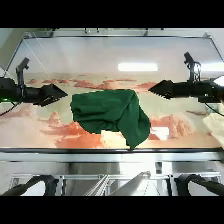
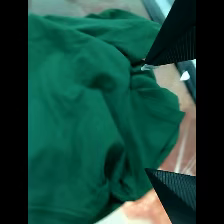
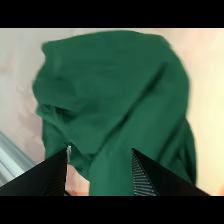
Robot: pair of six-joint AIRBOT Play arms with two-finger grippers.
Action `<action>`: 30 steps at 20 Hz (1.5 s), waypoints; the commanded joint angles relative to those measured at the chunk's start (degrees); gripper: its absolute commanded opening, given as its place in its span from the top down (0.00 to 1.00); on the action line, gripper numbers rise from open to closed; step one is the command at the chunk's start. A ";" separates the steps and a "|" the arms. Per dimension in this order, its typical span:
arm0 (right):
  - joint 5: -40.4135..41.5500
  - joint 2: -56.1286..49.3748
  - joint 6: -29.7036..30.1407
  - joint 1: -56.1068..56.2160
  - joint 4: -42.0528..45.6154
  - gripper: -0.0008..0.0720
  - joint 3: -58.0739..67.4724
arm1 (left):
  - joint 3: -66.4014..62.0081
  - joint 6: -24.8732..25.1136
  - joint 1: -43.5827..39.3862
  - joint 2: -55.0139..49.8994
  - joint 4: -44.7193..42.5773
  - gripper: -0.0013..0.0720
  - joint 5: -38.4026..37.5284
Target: Fold the shirts.
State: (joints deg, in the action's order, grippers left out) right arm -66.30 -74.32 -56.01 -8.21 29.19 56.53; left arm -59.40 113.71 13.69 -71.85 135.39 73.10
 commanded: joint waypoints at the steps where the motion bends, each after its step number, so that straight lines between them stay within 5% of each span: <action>1: -8.46 -2.80 -2.56 -7.82 4.96 0.38 -0.48 | -1.66 0.24 4.31 -8.00 -0.81 0.01 9.90; 4: -9.53 -1.64 -6.27 -10.45 11.91 0.39 -5.84 | 3.93 0.26 4.96 -9.53 -0.46 0.01 7.61; 9: -1.27 -0.87 -6.34 -5.95 10.21 0.39 -20.79 | 11.37 0.28 -0.68 -14.12 -0.20 0.03 -2.95; 16: 6.38 -0.96 -6.21 7.69 3.91 0.39 -23.50 | -0.66 0.26 -12.61 -24.46 -0.44 0.04 -5.03; 17: 7.02 -1.01 -6.21 9.16 2.82 0.39 -23.50 | -2.80 0.26 -13.68 -25.68 -0.48 0.25 -4.92; 19: 7.37 -1.20 -6.19 10.91 1.36 0.43 -23.50 | -6.03 0.28 -14.73 -27.08 -0.48 0.97 -3.69; 20: 7.28 -1.20 -6.14 11.32 1.14 0.76 -23.50 | -7.37 0.28 -14.86 -27.28 -0.48 0.96 -2.45; 21: 6.86 -1.20 -6.01 11.34 0.85 0.94 -23.50 | -8.46 0.28 -14.86 -27.23 -0.46 0.96 -0.85; 30: -3.21 10.01 2.80 5.60 -11.34 0.96 -15.56 | -11.23 -1.25 -11.19 -13.81 2.73 0.96 17.16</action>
State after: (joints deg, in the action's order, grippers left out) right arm -63.94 -69.60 -56.25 0.30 24.58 36.73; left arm -70.17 113.27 1.15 -91.70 135.50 83.77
